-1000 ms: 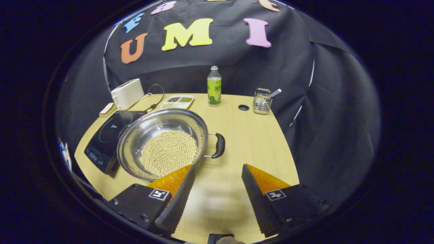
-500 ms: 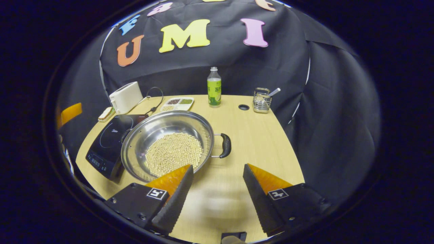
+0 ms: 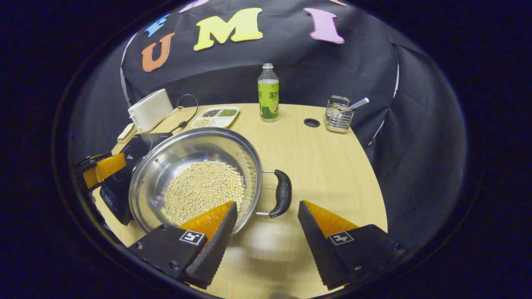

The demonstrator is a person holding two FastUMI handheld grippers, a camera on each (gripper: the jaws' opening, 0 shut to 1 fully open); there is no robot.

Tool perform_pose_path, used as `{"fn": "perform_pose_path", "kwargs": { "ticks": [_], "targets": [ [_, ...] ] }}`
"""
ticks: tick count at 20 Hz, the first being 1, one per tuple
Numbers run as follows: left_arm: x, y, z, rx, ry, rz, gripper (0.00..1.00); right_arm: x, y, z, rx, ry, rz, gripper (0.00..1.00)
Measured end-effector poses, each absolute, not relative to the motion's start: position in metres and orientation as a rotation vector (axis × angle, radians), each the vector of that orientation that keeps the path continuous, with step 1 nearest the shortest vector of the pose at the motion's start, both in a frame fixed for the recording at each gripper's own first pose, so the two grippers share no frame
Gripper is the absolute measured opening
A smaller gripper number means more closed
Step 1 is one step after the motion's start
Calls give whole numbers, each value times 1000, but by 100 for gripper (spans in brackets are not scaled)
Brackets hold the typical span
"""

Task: First push the handle of the pot to place it horizontally, then grasp the pot with both hands and set it on the induction cooktop.

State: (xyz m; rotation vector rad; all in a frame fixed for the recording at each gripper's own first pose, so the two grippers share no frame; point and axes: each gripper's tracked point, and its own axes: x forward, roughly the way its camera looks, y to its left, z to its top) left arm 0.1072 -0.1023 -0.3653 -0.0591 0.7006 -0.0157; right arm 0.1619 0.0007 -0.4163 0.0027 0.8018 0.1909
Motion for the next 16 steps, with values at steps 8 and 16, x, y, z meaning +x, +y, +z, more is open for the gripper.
{"fn": "perform_pose_path", "kwargs": {
  "ticks": [8, 16],
  "targets": [
    [128, -113, -408, -34, 796, -18, 96, 190, 6, -435, -20, 851, 224, 94],
    [134, -119, -417, -37, 826, -9, 96, 194, 8, -448, -20, 897, 230, 93]
  ]
}}
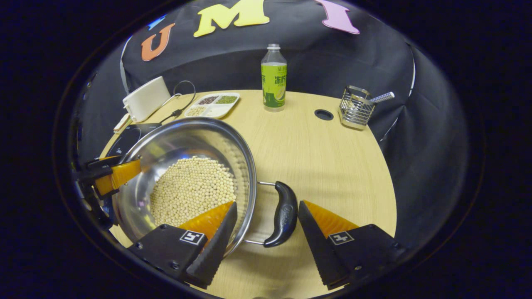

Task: First push the handle of the pot to place it horizontally, then grasp the pot with both hands and set it on the induction cooktop.

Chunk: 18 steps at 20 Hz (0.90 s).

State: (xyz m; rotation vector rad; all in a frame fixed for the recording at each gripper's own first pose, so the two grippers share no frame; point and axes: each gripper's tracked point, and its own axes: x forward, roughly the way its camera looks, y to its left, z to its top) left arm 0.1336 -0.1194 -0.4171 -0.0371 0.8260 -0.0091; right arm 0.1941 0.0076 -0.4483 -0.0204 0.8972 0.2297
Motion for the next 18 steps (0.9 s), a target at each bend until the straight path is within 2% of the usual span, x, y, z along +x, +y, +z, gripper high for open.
{"fn": "perform_pose_path", "kwargs": {
  "ticks": [1, 2, 3, 4, 5, 14, 15, 18],
  "targets": [
    [136, -117, -420, -27, 827, 3, 81, 193, 9, -451, -18, 907, 230, 94],
    [134, -114, -419, -27, 835, 13, 88, 192, 9, -454, -15, 926, 227, 94],
    [134, -115, -418, -33, 834, 14, 77, 190, 12, -457, -6, 941, 228, 88],
    [135, -113, -420, -35, 842, 18, 88, 188, 14, -459, -6, 958, 224, 85],
    [134, -113, -419, -41, 844, 14, 74, 189, 12, -459, -13, 962, 210, 81],
    [134, -109, -418, -44, 903, -6, 61, 186, 13, -458, 31, 1020, 133, 70],
    [133, -109, -416, -52, 910, -8, 58, 184, 14, -457, 40, 1022, 129, 65],
    [130, -107, -412, -45, 907, -28, 58, 178, 14, -446, 71, 1001, 119, 60]
  ]
}}
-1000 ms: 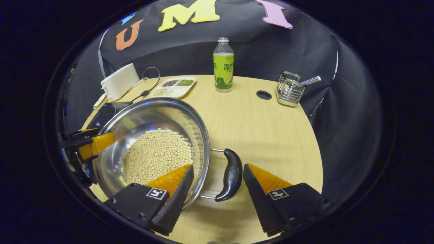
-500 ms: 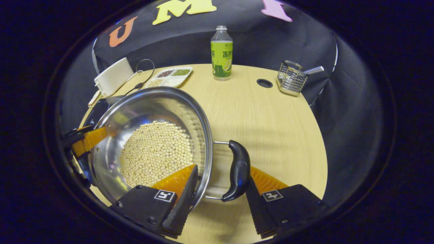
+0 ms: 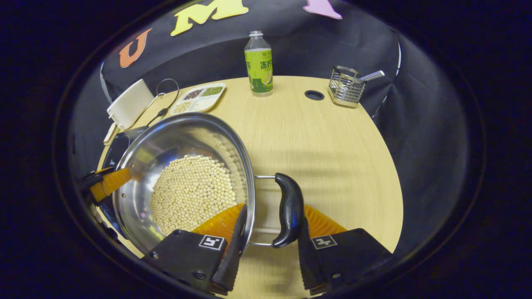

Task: First push the handle of the pot to place it horizontally, then grasp the pot with both hands and set it on the induction cooktop.

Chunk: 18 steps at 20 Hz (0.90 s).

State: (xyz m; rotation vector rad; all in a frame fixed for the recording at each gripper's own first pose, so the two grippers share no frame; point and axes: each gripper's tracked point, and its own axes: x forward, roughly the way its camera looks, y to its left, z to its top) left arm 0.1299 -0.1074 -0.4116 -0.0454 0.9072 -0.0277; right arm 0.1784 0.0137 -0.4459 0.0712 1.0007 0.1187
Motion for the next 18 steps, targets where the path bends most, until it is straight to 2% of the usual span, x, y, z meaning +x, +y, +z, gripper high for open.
{"fn": "perform_pose_path", "kwargs": {
  "ticks": [10, 18],
  "targets": [
    [130, -84, -364, -10, 818, -47, 58, 161, 33, -400, 118, 938, 98, 59],
    [116, -32, -342, 2, 792, -25, 58, 142, 81, -375, 133, 912, 118, 59]
  ]
}}
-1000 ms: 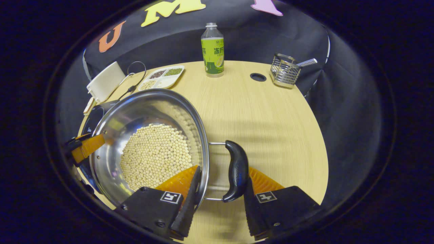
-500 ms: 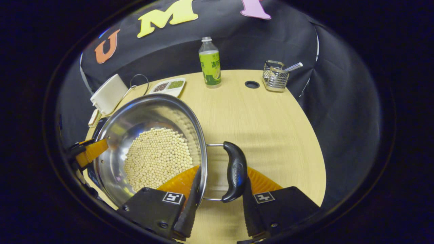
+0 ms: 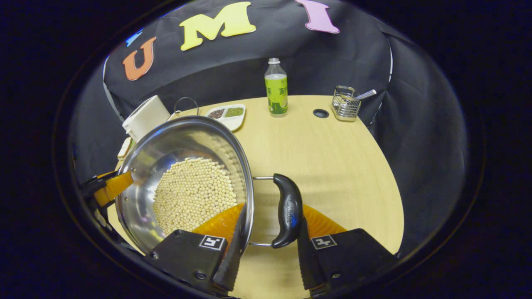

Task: First push the handle of the pot to place it horizontally, then grasp the pot with both hands and set it on the induction cooktop.

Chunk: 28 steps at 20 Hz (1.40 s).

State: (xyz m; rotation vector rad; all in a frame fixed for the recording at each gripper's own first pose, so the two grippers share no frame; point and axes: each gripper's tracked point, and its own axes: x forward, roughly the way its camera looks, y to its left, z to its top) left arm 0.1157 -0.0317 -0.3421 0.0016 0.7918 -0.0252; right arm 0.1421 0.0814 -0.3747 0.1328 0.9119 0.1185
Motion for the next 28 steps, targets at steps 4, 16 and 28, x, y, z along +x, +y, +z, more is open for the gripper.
{"fn": "perform_pose_path", "kwargs": {
  "ticks": [4, 16, 28],
  "targets": [
    [105, -4, -335, 3, 792, -9, 58, 132, 110, -368, 137, 912, 136, 59],
    [109, 102, -348, 35, 816, 16, 58, 128, 219, -371, 165, 947, 159, 59],
    [141, 167, -385, 21, 856, 46, 58, 157, 297, -382, 138, 983, 136, 58]
  ]
}}
